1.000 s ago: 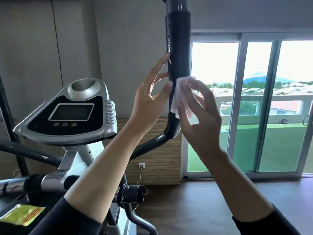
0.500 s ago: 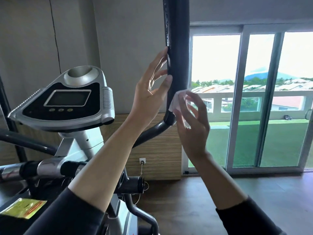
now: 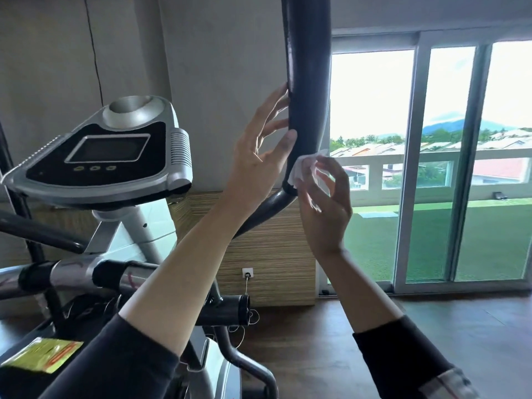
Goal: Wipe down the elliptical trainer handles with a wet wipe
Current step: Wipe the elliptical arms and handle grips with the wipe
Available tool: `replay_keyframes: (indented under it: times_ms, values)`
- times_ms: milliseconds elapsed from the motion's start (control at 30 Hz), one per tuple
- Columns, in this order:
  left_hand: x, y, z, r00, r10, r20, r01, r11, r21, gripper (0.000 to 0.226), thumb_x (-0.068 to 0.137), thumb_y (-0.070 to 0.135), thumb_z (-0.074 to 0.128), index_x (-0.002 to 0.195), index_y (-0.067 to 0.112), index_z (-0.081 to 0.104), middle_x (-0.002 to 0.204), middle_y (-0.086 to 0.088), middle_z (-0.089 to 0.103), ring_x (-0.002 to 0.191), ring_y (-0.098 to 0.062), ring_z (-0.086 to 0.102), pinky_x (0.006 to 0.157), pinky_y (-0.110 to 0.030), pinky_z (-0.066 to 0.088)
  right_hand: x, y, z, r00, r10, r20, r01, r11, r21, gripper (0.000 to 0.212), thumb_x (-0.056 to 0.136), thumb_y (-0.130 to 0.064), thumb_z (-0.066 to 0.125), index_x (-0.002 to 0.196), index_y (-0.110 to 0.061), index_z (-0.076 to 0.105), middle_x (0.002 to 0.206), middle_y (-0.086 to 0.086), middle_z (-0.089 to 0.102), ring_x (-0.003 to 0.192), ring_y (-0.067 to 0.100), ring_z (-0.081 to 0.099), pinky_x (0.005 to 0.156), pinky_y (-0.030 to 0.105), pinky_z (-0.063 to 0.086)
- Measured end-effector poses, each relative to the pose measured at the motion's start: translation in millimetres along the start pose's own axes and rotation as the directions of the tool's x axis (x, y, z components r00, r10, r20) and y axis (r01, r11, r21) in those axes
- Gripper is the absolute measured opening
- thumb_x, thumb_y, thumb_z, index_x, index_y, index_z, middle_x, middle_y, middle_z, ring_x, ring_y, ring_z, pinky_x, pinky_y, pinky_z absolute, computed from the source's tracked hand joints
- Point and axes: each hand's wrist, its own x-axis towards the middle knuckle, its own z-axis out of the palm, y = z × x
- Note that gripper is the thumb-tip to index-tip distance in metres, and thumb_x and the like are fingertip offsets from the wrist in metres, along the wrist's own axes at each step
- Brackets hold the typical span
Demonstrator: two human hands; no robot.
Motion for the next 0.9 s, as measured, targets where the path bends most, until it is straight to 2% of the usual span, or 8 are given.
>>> replay_keyframes:
  times_ms: [67,167,300,467,500,633,833,900]
  values:
    - [-1,-2,1,1.000,0.006,-0.012,-0.007,1.000,-0.011,0.050,0.095,0.001,0.056,0.135,0.020,0.033,0.133,0.002,0.049,0.108,0.011,0.057,0.090,-0.006,0.043,1,0,1,0.999,-0.029,-0.025,0.029,1.000,-0.009,0.020,0.087,0.000,0.064,0.106,0.005,0.068,0.121,0.012,0.047,0.116,0.003,0.047,0.097,0.018,0.045]
    - [-2,-6,4,1.000,0.011,-0.014,-0.012,0.999,-0.031,0.050,0.095,0.002,0.056,0.137,0.018,0.033,0.133,-0.002,0.050,0.109,0.009,0.058,0.089,-0.007,0.044,-8,8,5,1.000,-0.019,-0.019,0.018,0.999,-0.034,0.021,0.086,0.001,0.066,0.106,0.004,0.069,0.121,0.011,0.047,0.109,0.016,0.054,0.097,0.020,0.046]
    - [-7,-9,5,1.000,-0.016,-0.014,0.016,0.999,-0.047,0.048,0.095,0.003,0.057,0.135,0.018,0.037,0.130,0.001,0.054,0.110,0.002,0.059,0.090,-0.010,0.046,-34,19,5,0.998,0.044,0.040,-0.044,0.999,-0.018,0.024,0.085,0.002,0.064,0.110,0.003,0.067,0.122,0.008,0.048,0.112,0.010,0.051,0.099,0.020,0.045]
    - [-15,-10,2,0.996,-0.093,0.011,0.093,0.994,-0.050,0.043,0.094,0.011,0.060,0.134,0.020,0.045,0.130,-0.006,0.059,0.113,-0.014,0.062,0.101,-0.039,0.050,-58,14,-6,0.977,0.174,0.121,-0.169,0.984,-0.051,0.036,0.077,0.009,0.070,0.110,-0.004,0.068,0.117,0.006,0.053,0.102,0.013,0.057,0.096,0.012,0.044]
    - [-17,-10,0,0.994,-0.107,0.010,0.107,0.994,-0.036,0.044,0.094,0.012,0.060,0.135,0.018,0.045,0.131,-0.007,0.058,0.112,-0.015,0.062,0.101,-0.040,0.050,-60,9,-9,0.971,0.195,0.134,-0.191,0.981,-0.047,0.036,0.076,0.010,0.071,0.109,-0.004,0.069,0.116,0.008,0.056,0.101,0.012,0.056,0.096,0.010,0.043]
    - [-28,0,-11,0.982,-0.188,0.012,0.187,0.981,0.046,0.044,0.094,0.012,0.060,0.137,0.013,0.047,0.135,-0.005,0.056,0.111,-0.010,0.061,0.099,-0.022,0.047,-60,-11,-25,0.931,0.268,0.246,-0.277,0.961,0.001,0.034,0.075,0.011,0.072,0.106,-0.002,0.070,0.112,0.016,0.059,0.104,0.007,0.053,0.094,0.009,0.044]
    - [-44,29,-31,0.929,-0.370,0.023,0.368,0.926,0.083,0.040,0.094,0.016,0.061,0.130,0.031,0.052,0.130,0.011,0.059,0.108,-0.004,0.062,0.106,-0.037,0.045,-38,-41,-49,0.880,0.306,0.364,-0.335,0.942,0.018,0.038,0.076,0.005,0.073,0.111,-0.006,0.067,0.119,0.004,0.056,0.109,-0.004,0.050,0.093,0.005,0.041]
    - [-49,40,-35,0.914,-0.405,0.022,0.401,0.911,0.094,0.040,0.094,0.013,0.061,0.130,0.028,0.054,0.127,0.012,0.060,0.106,-0.003,0.062,0.103,-0.025,0.046,-28,-52,-55,0.859,0.324,0.396,-0.360,0.933,0.017,0.039,0.076,0.005,0.074,0.112,-0.005,0.067,0.118,0.004,0.055,0.105,0.001,0.052,0.093,0.004,0.039]
